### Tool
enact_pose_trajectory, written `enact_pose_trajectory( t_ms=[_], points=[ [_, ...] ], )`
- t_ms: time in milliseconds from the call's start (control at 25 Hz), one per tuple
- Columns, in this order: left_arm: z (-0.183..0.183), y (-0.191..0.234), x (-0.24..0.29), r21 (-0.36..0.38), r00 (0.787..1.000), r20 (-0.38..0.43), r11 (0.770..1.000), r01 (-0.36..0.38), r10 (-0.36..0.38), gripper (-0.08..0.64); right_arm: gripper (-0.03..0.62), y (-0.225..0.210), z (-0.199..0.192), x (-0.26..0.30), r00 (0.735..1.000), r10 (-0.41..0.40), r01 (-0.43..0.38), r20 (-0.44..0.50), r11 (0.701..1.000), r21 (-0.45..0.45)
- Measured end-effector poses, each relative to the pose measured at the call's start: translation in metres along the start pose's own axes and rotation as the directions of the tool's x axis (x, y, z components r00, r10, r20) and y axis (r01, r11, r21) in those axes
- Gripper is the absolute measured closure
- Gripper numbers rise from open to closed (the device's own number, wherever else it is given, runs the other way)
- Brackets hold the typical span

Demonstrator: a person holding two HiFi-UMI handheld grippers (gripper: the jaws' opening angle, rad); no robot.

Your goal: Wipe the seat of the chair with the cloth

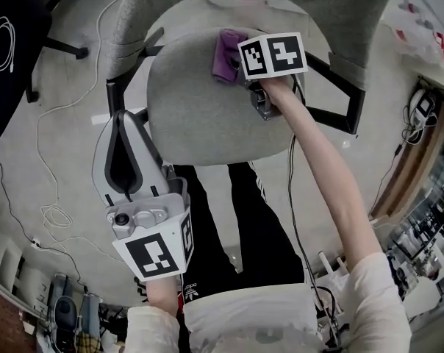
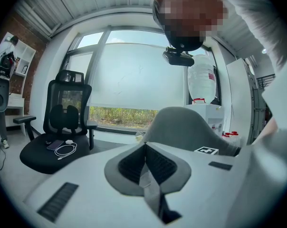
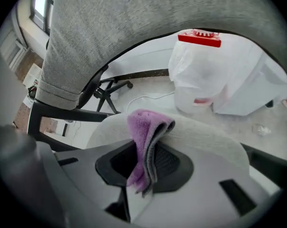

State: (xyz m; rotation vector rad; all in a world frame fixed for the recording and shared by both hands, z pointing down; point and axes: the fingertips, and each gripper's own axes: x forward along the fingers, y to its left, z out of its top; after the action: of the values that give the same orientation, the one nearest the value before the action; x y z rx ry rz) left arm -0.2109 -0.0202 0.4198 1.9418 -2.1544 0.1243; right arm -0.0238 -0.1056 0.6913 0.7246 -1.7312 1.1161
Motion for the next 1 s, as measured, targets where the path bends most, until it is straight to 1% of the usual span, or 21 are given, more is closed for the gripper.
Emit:
enact_pose_trajectory(
  t_ms=[160, 360, 480, 640, 760, 840, 1000],
  points=[
    [-0.001, -0.007, 0.001, 0.006, 1.0, -0.005, 1.0, 0.011, -0.011, 0.548, 0.505, -0.044, -0.01, -0.021, 0.996, -0.084, 0.084, -0.027, 0.996, -0.01],
    [0.001, -0.015, 0.001, 0.012, 1.0, -0.006, 1.0, 0.027, -0.027, 0.548, 0.505, -0.091, -0.022, -0.046, 0.979, -0.19, 0.189, -0.069, 0.982, -0.015],
    [0.004, -0.018, 0.003, 0.015, 0.999, -0.004, 0.999, 0.034, -0.034, 0.548, 0.505, -0.115, -0.026, -0.058, 0.962, -0.256, 0.255, -0.091, 0.967, -0.021],
    [0.004, -0.022, 0.004, 0.026, 0.999, -0.002, 0.999, 0.044, -0.044, 0.548, 0.505, -0.144, -0.036, -0.071, 0.931, -0.345, 0.345, -0.123, 0.938, -0.021],
    [0.001, -0.023, 0.006, 0.029, 0.999, -0.004, 0.999, 0.043, -0.043, 0.548, 0.505, -0.157, -0.041, -0.073, 0.916, -0.377, 0.38, -0.135, 0.925, -0.005],
    [0.003, -0.025, 0.005, 0.028, 0.999, -0.001, 0.999, 0.042, -0.042, 0.548, 0.505, -0.159, -0.041, -0.077, 0.91, -0.393, 0.395, -0.133, 0.919, -0.013],
    [0.006, -0.024, 0.004, 0.032, 0.999, 0.005, 0.999, 0.042, -0.042, 0.548, 0.505, -0.155, -0.039, -0.081, 0.911, -0.399, 0.401, -0.103, 0.916, -0.005]
  ],
)
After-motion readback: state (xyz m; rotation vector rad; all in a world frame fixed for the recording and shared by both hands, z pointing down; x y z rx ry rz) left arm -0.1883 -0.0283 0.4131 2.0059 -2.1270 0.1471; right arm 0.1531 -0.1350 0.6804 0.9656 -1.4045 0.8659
